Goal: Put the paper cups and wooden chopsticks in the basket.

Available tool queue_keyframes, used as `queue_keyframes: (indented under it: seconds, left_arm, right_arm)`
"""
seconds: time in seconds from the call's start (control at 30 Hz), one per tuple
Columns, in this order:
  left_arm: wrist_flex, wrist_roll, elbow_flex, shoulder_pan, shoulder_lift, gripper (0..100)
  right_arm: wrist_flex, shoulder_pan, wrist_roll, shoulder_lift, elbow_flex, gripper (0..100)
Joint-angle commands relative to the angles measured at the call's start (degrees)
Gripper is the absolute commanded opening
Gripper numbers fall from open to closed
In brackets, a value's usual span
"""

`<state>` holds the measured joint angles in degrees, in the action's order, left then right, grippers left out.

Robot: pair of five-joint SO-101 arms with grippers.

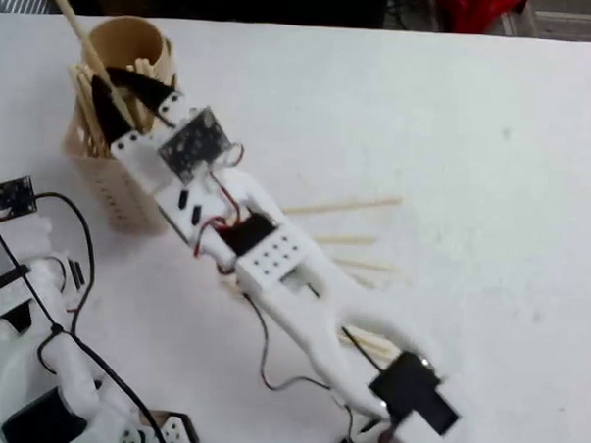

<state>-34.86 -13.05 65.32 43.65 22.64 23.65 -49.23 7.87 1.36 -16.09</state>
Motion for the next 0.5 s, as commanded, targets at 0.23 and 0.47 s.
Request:
queue_keyframes:
  seconds: [0.23, 0.47]
  left_arm:
    - [1.14, 0.35, -0.09, -0.66, 0.92, 14]
    - [1.14, 0.35, -0.09, -0.66, 0.92, 14]
  right_arm:
    - [-4.70, 1.10, -3.34, 2.86, 10.02, 2.7]
    - [-8.75, 1.19, -3.43, 2.77, 10.37, 16.8]
